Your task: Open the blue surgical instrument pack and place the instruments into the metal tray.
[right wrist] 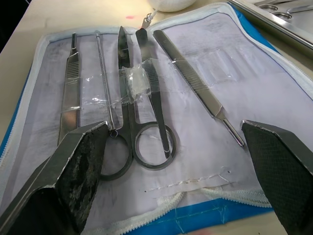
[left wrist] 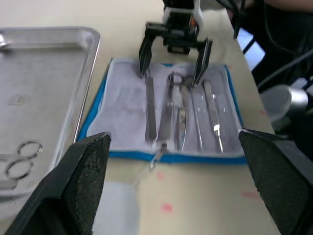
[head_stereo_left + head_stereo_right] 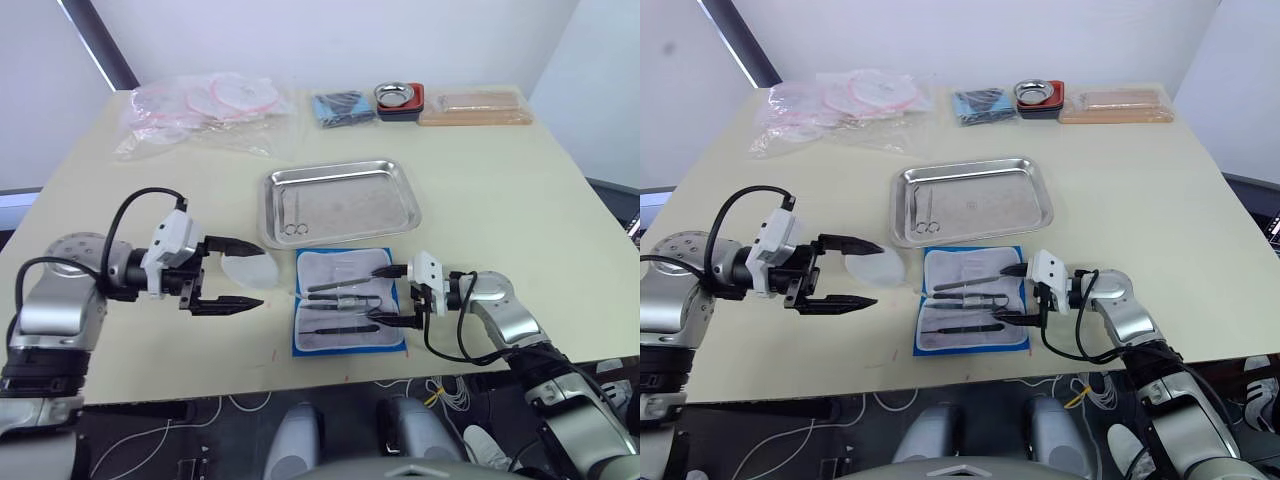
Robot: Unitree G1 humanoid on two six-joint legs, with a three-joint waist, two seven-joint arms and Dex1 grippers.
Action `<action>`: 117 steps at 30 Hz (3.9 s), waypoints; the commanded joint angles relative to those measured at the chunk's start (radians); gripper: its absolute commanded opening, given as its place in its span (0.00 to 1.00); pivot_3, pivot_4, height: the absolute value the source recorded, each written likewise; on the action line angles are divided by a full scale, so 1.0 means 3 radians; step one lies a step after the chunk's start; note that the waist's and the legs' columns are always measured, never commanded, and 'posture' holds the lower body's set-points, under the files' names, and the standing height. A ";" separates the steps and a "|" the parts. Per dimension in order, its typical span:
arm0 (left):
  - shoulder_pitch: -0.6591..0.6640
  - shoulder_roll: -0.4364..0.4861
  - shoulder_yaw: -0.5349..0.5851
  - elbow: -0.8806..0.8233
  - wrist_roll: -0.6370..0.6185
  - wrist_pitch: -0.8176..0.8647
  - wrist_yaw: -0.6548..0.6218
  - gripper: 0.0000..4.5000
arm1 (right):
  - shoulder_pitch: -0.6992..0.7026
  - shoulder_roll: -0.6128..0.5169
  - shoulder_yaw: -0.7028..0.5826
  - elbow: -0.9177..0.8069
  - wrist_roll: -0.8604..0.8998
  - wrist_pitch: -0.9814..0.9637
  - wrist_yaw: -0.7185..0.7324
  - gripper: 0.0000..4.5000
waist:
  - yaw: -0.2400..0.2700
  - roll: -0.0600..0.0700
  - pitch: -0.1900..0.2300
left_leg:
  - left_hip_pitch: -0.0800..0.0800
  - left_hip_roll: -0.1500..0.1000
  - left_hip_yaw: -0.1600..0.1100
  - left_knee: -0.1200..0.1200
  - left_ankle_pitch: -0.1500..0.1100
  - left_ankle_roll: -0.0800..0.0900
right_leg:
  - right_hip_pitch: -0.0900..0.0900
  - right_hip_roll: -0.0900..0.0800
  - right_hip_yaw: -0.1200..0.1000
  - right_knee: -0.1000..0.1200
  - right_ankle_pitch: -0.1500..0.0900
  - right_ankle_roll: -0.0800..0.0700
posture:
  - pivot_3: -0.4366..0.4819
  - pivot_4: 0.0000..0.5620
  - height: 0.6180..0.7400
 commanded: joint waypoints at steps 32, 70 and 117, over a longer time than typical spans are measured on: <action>-0.0854 -0.0815 -0.1027 0.0707 0.0767 -0.0630 0.0275 0.99 | 0.0232 -0.0081 0.0205 0.0413 -0.0318 0.0200 -0.0083 1.00 | 0.0009 -0.0014 -0.0009 | 0.0001 -0.0005 0.0019 -0.0007 0.0001 0.0001 | 0.0004 0.0031 0.0000 -0.0003 0.0002 0.0000 | 0.48 0.27 1.00; -0.0825 -0.1317 -0.1034 0.1561 0.1201 -0.1271 0.0492 0.01 | 0.0230 -0.0104 0.0210 0.0398 -0.0324 0.0173 -0.0139 1.00 | 0.0011 0.0020 -0.0052 | 0.0006 -0.0006 0.0022 0.0001 0.0001 0.0002 | 0.0006 0.0054 0.0004 0.0011 0.0009 -0.0008 | 0.48 0.27 1.00; -0.1009 -0.0306 -0.1024 0.0131 0.1163 0.0209 -0.0022 0.01 | 0.0236 -0.0029 0.0245 0.0443 -0.0342 0.0144 -0.0169 1.00 | -0.0002 0.0012 -0.0046 | 0.0004 -0.0004 0.0020 0.0011 0.0001 0.0002 | 0.0003 0.0059 0.0005 0.0023 0.0007 -0.0011 | 0.48 0.27 1.00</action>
